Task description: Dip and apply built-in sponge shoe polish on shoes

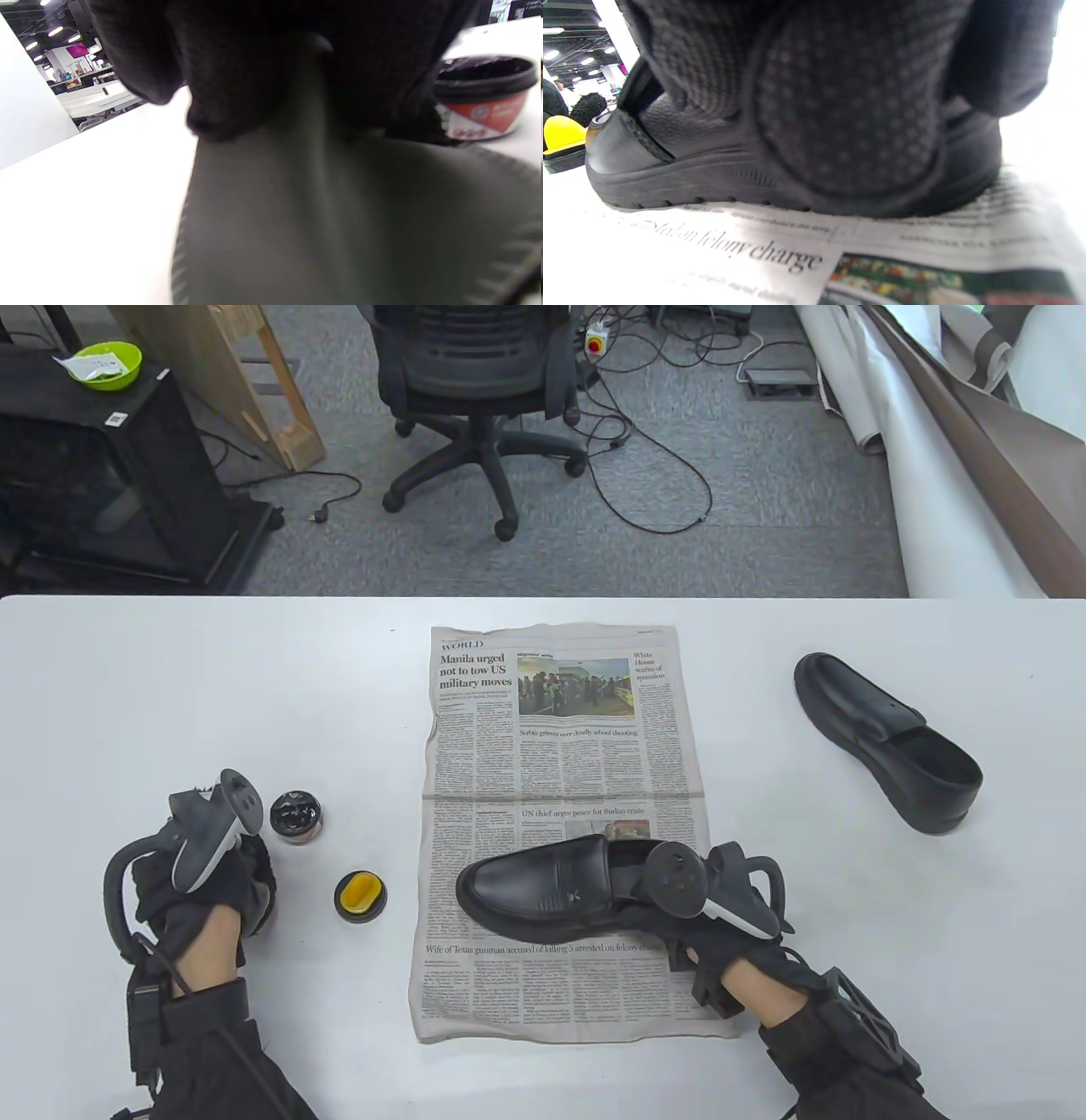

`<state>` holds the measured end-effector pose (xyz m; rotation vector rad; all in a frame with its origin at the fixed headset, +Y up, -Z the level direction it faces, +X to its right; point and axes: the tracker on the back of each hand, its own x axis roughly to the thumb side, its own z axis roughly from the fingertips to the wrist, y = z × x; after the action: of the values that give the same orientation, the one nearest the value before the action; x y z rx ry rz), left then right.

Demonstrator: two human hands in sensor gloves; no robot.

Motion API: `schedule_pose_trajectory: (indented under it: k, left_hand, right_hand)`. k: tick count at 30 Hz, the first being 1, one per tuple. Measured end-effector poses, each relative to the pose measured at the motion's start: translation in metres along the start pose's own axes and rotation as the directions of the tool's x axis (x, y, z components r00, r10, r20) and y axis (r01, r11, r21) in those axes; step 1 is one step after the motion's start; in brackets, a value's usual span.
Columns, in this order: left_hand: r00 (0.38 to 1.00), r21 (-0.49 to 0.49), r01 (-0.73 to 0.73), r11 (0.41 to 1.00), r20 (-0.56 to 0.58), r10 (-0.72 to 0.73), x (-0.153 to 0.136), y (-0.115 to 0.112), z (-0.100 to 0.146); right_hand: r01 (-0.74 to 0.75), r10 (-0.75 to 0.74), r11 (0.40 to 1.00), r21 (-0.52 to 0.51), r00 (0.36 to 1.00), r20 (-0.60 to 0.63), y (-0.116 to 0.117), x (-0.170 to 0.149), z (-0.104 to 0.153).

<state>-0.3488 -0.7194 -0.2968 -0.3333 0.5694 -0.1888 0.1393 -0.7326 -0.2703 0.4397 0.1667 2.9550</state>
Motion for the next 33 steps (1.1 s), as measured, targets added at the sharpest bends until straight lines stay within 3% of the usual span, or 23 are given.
schedule_pose_trajectory:
  k: [8, 15, 22, 27, 33]
  left_hand:
    - [0.997, -0.047, -0.066, 0.997, -0.031, 0.065, -0.011, -0.023, -0.018]
    - [0.994, -0.052, -0.104, 0.993, -0.043, 0.102, -0.014, -0.028, -0.02]
    - [0.988, 0.061, -0.149, 0.987, -0.026, 0.15, -0.017, -0.005, -0.007]
    - [0.99, 0.088, -0.142, 0.986, 0.016, 0.141, -0.008, 0.007, 0.004]
    - [0.92, -0.029, -0.241, 0.97, 0.311, 0.238, 0.015, 0.014, 0.018]
  right_hand:
    - [0.004, -0.004, 1.0, 0.002, 1.0, 0.004, 0.0, 0.0, 0.0]
    - [0.004, -0.004, 1.0, 0.001, 1.0, 0.002, 0.0, 0.0, 0.0]
    - [0.003, -0.003, 1.0, -0.001, 1.0, 0.0, 0.0, 0.0, 0.0]
    - [0.001, -0.001, 1.0, -0.002, 1.0, -0.003, 0.0, 0.0, 0.0]
    - [0.0, 0.0, 1.0, -0.001, 1.0, -0.004, 0.0, 0.0, 0.0]
